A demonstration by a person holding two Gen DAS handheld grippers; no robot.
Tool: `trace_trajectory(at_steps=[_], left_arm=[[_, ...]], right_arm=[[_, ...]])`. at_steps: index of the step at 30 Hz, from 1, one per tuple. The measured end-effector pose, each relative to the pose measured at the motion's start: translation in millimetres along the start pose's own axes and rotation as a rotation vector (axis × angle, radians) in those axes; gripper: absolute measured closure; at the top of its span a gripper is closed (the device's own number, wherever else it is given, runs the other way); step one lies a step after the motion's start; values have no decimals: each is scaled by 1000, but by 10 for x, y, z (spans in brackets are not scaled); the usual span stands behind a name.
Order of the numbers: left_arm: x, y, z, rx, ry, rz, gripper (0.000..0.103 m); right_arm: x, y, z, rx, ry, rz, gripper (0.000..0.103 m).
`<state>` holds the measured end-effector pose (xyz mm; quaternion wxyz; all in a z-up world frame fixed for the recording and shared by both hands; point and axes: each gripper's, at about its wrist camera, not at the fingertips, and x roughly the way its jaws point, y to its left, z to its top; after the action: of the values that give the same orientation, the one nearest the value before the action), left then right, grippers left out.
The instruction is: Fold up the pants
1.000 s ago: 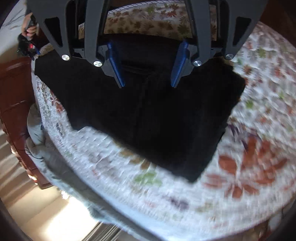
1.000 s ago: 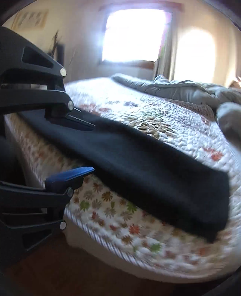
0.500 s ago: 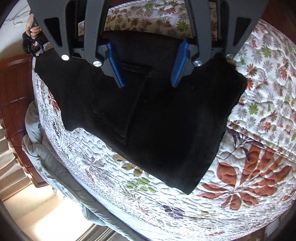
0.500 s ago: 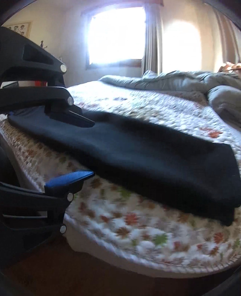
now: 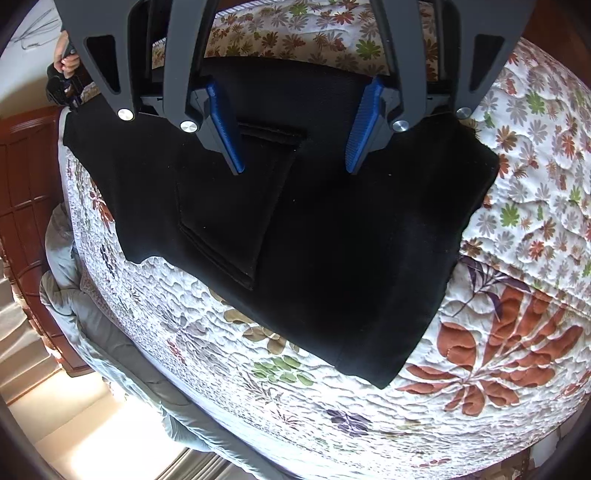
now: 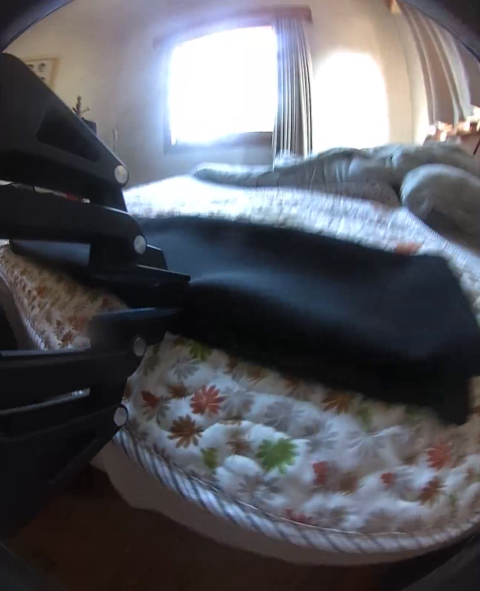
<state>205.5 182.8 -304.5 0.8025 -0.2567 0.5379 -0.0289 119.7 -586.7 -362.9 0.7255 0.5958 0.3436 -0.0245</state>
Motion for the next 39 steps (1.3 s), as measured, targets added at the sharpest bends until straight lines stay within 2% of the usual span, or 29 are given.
trace_trajectory(at_steps=[1, 2, 7, 9, 10, 12, 13, 16, 18, 20, 23, 25, 26, 27, 28, 29, 30, 31, 33, 34, 36, 39], left_arm=[[-1, 0, 1, 2, 1, -1, 46], [-1, 7, 4, 2, 2, -4, 46], [14, -3, 3, 2, -4, -1, 43], [18, -25, 1, 6, -5, 7, 41], [21, -31, 2, 7, -5, 10, 41], [24, -38, 7, 5, -3, 12, 40], [27, -42, 10, 4, -2, 15, 40], [28, -39, 4, 4, -3, 20, 39], [35, -45, 4, 8, -3, 26, 39], [35, -57, 18, 8, 1, 30, 39], [-47, -105, 46, -1, -5, 39, 40], [-137, -200, 54, 28, -28, 52, 40], [-177, -264, 52, 52, -40, 55, 40], [-207, -323, 49, 73, -51, 57, 40], [-220, -363, 48, 89, -56, 53, 40], [-223, -408, 51, 108, -61, 49, 40], [-210, -450, 51, 133, -66, 51, 40], [-191, -464, 50, 147, -71, 59, 39], [-159, -448, 64, 142, -76, 73, 39], [-138, -396, 64, 119, -74, 73, 39], [-106, -315, 54, 83, -64, 72, 39], [-91, -242, 36, 76, -62, 69, 39]], right_arm=[[-83, 20, 33, -21, -30, 0, 66], [-166, 24, 81, -26, -62, -3, 55], [-438, -125, 531, 48, -171, -17, 55], [-443, -151, 666, 61, -183, 3, 57], [-434, -161, 728, 65, -185, 6, 61], [-399, -163, 813, 57, -180, 9, 97], [-422, -159, 831, 50, -184, -4, 100], [-448, -164, 823, 26, -218, -54, 100], [-384, -312, 827, 41, -187, -95, 100], [-379, -400, 833, 44, -167, -81, 99], [-552, -155, 793, -47, -190, -169, 88], [-612, 311, 712, -253, -193, -276, 88], [-564, 580, 644, -380, -163, -323, 87], [-405, 987, 502, -592, -91, -357, 84], [-227, 1238, 378, -734, -9, -359, 72], [-9, 1457, 213, -874, 98, -350, 60], [284, 1676, -45, -1044, 250, -323, 59], [531, 1817, -274, -1175, 364, -301, 61], [992, 1974, -601, -1336, 577, -258, 67], [1170, 2009, -697, -1393, 643, -260, 69], [1582, 2071, -694, -1452, 787, -266, 69], [1987, 2122, -605, -1501, 903, -302, 67]])
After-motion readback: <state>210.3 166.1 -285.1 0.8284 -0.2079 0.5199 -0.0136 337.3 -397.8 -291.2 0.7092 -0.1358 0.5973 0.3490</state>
